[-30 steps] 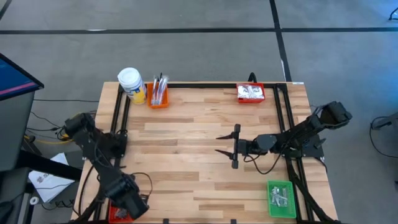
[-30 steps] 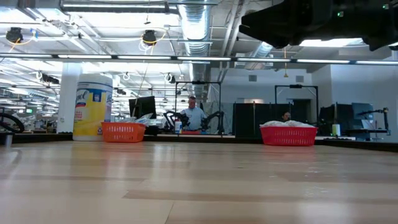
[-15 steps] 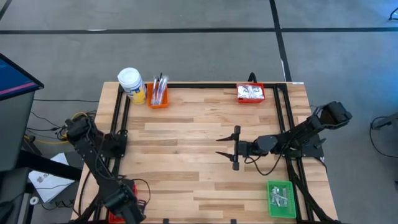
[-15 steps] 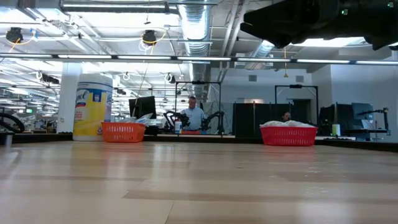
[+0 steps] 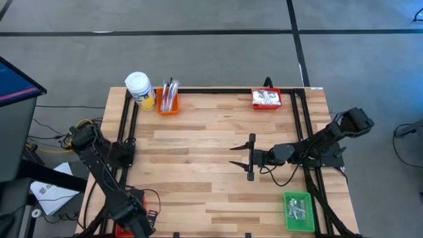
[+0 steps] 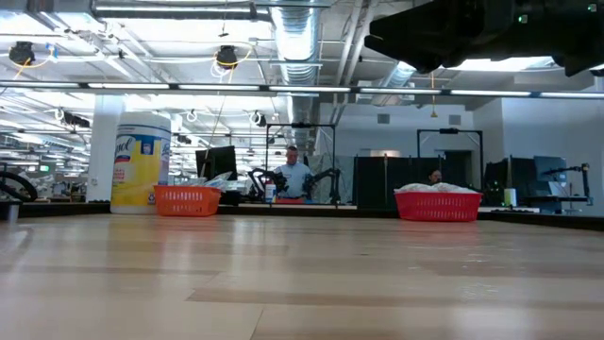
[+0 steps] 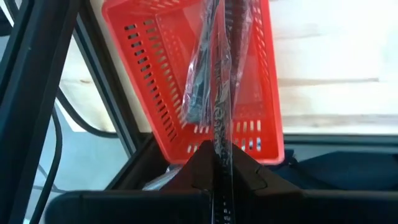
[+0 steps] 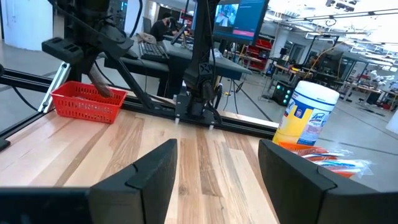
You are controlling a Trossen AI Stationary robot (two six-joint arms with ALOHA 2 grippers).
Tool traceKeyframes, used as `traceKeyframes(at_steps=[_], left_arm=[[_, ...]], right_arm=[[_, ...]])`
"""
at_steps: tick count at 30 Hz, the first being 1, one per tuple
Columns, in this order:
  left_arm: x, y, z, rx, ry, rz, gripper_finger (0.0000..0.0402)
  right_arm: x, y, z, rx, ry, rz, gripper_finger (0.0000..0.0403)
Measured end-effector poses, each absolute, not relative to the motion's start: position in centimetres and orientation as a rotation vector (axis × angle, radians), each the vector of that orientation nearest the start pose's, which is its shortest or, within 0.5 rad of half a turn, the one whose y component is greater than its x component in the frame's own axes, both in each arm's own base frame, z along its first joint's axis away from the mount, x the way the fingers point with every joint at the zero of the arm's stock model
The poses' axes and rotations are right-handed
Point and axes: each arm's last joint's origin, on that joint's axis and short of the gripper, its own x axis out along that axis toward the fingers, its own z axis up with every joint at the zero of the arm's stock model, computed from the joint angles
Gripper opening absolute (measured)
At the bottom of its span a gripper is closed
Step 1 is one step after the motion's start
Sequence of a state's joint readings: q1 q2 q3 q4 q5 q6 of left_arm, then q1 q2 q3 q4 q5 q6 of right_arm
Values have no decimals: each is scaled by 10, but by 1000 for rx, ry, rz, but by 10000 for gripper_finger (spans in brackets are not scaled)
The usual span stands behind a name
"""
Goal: Pick & Place Travel size toiletries
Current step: Put the comb into the bottom red bin
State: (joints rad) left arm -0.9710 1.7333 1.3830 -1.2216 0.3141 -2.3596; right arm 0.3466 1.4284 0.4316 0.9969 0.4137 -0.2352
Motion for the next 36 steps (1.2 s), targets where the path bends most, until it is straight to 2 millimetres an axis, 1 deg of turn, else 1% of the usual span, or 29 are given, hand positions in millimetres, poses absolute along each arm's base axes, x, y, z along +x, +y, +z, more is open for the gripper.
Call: traceKeyframes(at_steps=[5,10,18,28,31,36], left_arm=[[171,-267,223,-1047,1614,1175,5],[168,-276,213,-1004,1602,1160,6],[162,-281,210,-971,1530,1121,12],[155,-283,210,-943,1535,1114,15],[154,-281,206,-933,1555,1136,27],[151,-277,198,-909,1573,1175,68]], right_arm=[[249,77,192,-235,9,-67,218],[249,77,192,-235,9,-67,218],[249,77,192,-235,9,-67,218],[249,77,192,-236,9,-69,218],[249,77,192,-236,9,-69,218],[249,77,191,-237,12,-69,218]])
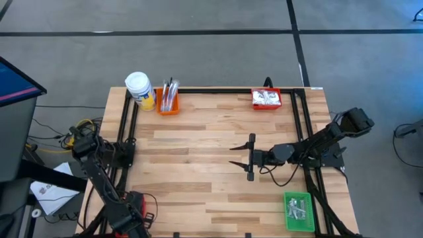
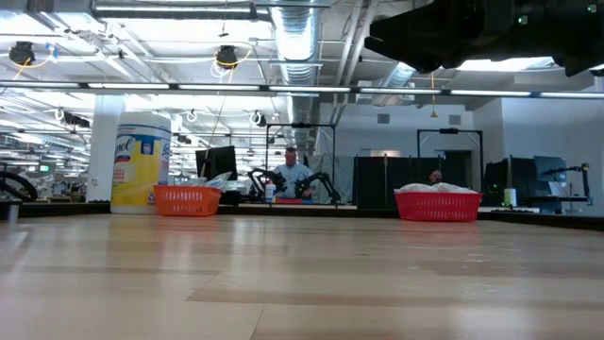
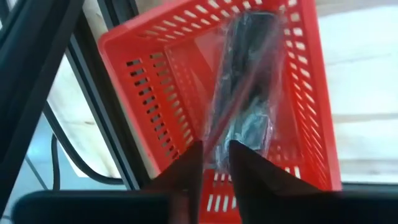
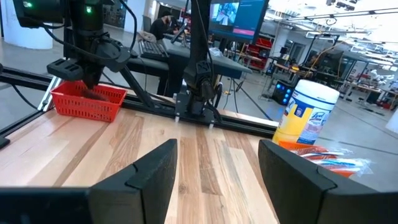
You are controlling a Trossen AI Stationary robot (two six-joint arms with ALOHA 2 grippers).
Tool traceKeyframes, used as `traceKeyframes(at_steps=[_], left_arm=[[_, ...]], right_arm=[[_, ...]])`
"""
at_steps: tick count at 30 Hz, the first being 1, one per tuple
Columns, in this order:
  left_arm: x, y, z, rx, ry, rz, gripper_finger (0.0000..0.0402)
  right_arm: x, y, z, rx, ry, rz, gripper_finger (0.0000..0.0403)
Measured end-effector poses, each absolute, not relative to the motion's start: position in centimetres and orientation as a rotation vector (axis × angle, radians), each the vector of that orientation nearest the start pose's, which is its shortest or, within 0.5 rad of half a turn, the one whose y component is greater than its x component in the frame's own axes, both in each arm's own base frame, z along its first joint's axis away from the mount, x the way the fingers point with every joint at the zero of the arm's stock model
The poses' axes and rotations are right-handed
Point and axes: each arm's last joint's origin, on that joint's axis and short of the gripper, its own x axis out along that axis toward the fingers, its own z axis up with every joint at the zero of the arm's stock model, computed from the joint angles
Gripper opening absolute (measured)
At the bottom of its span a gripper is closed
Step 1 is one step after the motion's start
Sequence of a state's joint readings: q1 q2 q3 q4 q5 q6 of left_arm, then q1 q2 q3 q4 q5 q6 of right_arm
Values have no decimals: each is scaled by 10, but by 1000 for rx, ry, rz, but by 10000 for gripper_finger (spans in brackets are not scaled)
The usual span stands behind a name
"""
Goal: Pick & Place Travel size toiletries
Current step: Put the comb into the bottom red bin, then return to Home Position
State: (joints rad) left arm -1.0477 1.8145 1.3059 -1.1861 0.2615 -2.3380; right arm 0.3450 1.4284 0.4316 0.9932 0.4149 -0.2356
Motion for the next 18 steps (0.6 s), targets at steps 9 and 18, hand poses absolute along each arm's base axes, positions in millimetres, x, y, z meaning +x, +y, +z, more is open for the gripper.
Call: traceKeyframes(at_steps=[9,18], left_arm=[[152,-274,198,-921,1570,1174,142],[156,-278,205,-947,1580,1136,156]], right_arm=[[250,72,189,-243,31,-89,218],[251,70,189,-244,35,-94,218]])
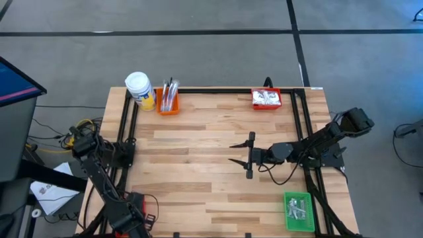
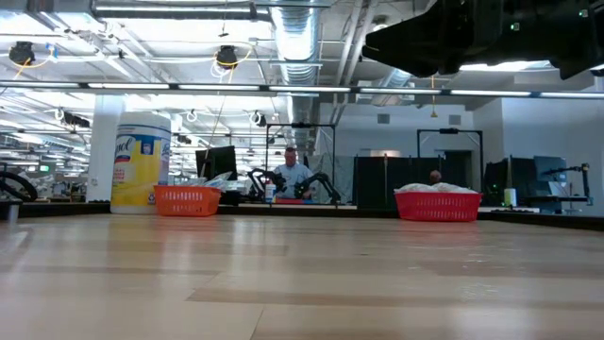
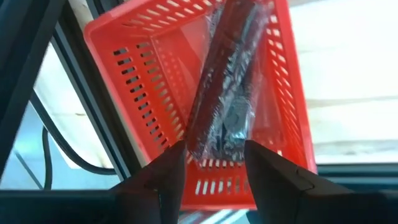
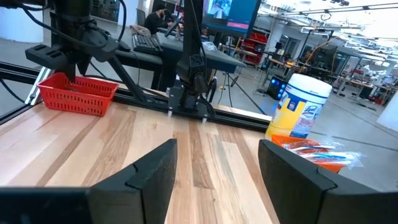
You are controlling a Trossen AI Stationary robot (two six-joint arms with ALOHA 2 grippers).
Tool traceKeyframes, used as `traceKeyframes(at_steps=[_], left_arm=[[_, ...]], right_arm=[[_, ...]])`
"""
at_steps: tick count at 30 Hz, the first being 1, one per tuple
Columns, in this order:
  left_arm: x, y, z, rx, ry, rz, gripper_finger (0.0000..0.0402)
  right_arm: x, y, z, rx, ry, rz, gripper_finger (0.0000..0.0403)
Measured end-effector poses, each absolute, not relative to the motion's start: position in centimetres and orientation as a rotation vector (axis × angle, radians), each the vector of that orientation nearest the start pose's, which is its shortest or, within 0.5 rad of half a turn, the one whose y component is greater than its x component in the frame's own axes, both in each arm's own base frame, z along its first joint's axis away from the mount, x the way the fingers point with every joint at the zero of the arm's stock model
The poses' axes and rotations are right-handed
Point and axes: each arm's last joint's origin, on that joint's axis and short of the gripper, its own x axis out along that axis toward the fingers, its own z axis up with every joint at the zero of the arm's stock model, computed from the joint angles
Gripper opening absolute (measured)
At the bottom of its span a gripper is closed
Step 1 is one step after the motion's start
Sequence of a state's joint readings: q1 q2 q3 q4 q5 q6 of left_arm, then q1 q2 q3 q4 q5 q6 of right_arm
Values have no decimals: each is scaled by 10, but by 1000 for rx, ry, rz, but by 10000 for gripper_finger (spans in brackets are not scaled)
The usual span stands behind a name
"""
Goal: Pick & Place Travel size toiletries
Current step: Return to Home Position
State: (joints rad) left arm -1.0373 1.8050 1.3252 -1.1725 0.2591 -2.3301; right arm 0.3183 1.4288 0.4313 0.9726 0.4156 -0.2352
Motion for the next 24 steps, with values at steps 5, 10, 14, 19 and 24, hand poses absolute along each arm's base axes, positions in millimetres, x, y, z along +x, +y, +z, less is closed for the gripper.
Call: traceKeyframes(at_steps=[5,10,14,19,24], left_arm=[[158,-281,211,-966,1585,1112,149],[161,-284,217,-983,1591,1087,138],[165,-283,219,-993,1591,1075,131],[172,-277,223,-1023,1582,1075,119],[179,-268,234,-1060,1535,1030,99]], right_arm=[[251,70,189,-244,35,-94,218],[251,70,189,-244,35,-94,218],[251,70,189,-244,35,-94,218],[251,70,189,-244,35,-94,218],[251,70,189,-244,35,-94,218]])
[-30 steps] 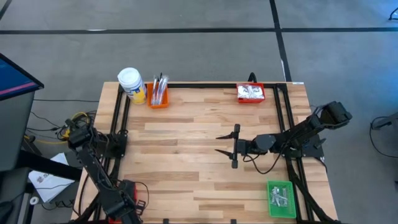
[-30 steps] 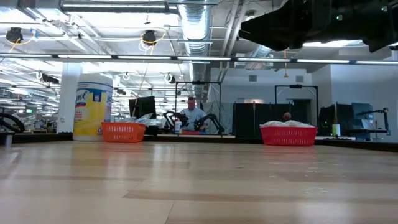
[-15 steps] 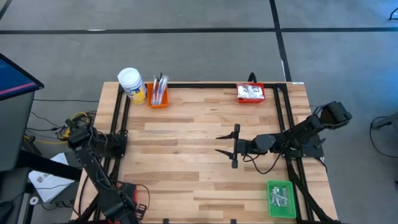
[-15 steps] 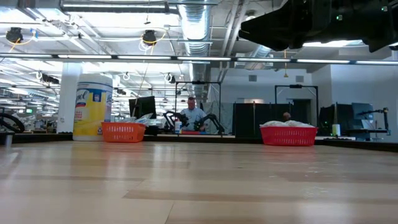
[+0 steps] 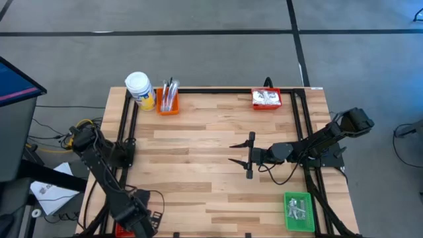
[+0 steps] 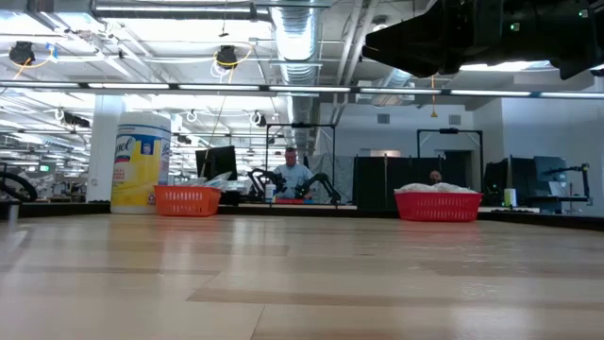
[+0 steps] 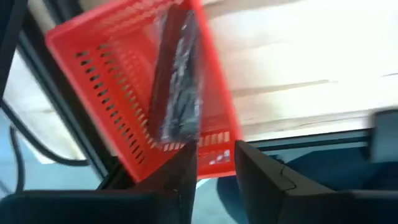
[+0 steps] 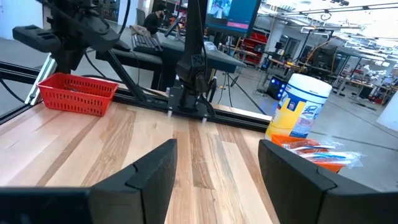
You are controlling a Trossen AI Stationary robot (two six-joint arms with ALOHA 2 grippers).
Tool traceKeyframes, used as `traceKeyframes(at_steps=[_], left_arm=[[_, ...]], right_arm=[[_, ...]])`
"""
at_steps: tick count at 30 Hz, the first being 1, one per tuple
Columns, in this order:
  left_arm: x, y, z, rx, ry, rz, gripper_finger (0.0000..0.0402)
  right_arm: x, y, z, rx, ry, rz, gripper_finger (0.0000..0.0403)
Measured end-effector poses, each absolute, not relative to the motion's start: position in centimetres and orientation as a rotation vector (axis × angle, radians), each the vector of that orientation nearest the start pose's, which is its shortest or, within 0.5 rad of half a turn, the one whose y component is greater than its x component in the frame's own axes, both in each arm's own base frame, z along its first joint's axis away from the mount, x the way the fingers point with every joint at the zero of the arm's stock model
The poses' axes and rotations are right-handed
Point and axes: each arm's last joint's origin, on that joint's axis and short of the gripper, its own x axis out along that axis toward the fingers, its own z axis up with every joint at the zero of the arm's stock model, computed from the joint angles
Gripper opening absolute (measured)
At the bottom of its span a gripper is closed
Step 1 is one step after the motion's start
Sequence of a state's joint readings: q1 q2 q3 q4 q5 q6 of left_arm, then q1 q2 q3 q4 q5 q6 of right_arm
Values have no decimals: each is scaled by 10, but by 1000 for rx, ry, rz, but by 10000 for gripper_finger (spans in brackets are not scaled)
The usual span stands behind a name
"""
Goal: Pick & Place Travel size toiletries
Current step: Return to Home Position
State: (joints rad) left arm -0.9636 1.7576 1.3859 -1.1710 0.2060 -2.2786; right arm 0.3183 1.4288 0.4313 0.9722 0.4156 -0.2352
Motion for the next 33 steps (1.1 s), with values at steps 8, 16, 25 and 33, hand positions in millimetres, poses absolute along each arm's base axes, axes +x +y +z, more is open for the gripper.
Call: traceKeyframes(at_steps=[8,16,25,33], left_arm=[[189,-252,248,-1056,1311,924,57],[205,-236,256,-863,998,780,8],[218,-224,260,-704,717,749,7],[227,-223,254,-708,493,728,7]], right_arm=[[251,70,189,-246,40,-93,218],[253,60,188,-338,53,-134,218],[258,27,176,-139,168,-262,218],[244,-13,167,-1,203,-421,218]])
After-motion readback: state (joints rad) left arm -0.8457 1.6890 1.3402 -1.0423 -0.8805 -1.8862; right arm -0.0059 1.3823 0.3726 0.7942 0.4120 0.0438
